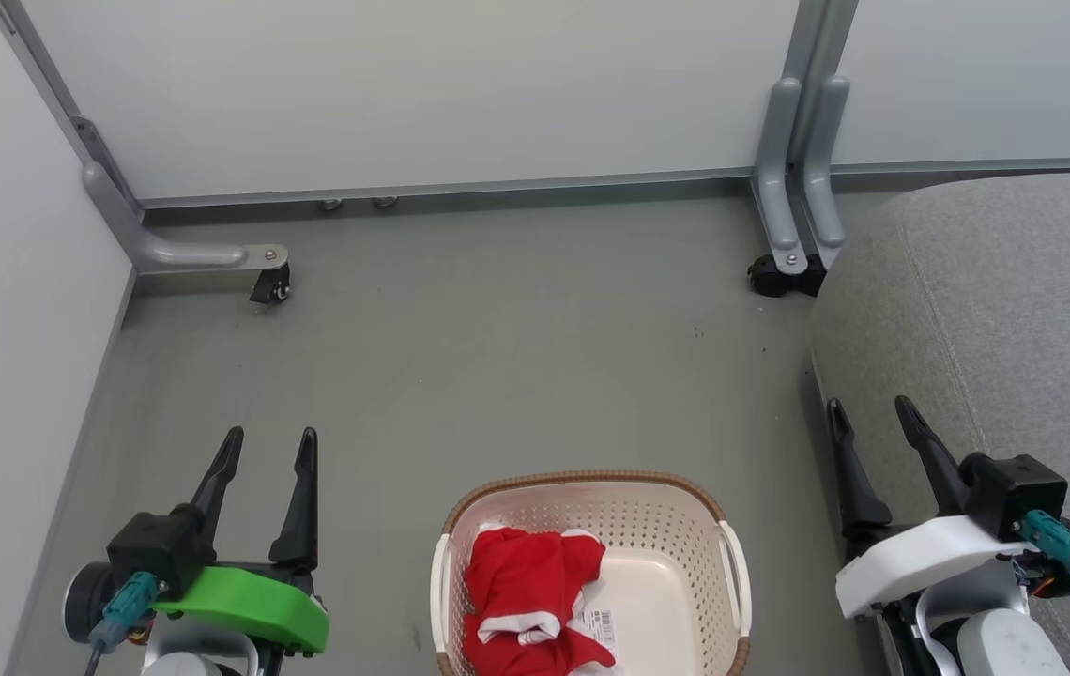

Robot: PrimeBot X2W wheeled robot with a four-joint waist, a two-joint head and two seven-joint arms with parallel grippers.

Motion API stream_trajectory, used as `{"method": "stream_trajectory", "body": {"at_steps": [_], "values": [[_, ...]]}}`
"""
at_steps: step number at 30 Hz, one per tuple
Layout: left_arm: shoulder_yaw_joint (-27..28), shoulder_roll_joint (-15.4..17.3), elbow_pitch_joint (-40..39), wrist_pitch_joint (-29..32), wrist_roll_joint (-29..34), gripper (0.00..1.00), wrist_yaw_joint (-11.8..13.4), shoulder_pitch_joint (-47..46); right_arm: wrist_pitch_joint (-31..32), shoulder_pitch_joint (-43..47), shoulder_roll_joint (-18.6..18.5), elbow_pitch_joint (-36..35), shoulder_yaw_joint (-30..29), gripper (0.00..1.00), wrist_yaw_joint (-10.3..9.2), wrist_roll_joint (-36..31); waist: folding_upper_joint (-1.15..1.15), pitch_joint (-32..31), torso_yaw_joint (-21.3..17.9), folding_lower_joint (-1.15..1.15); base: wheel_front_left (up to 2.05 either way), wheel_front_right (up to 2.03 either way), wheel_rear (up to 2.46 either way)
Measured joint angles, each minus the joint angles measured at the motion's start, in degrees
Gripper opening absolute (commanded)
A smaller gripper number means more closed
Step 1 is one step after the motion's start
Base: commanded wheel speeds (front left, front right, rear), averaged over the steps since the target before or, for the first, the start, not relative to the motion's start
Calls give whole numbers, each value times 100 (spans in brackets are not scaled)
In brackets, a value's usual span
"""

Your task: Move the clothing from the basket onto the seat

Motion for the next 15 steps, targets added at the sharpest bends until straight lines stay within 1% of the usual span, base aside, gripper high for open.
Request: {"method": "stream_trajectory", "body": {"at_steps": [15], "values": [[-8,-18,119,-167,443,100,-7,-59,-86,25,-2,3,-2,100,0,-438,0,23,58,0,0,0,0]]}}
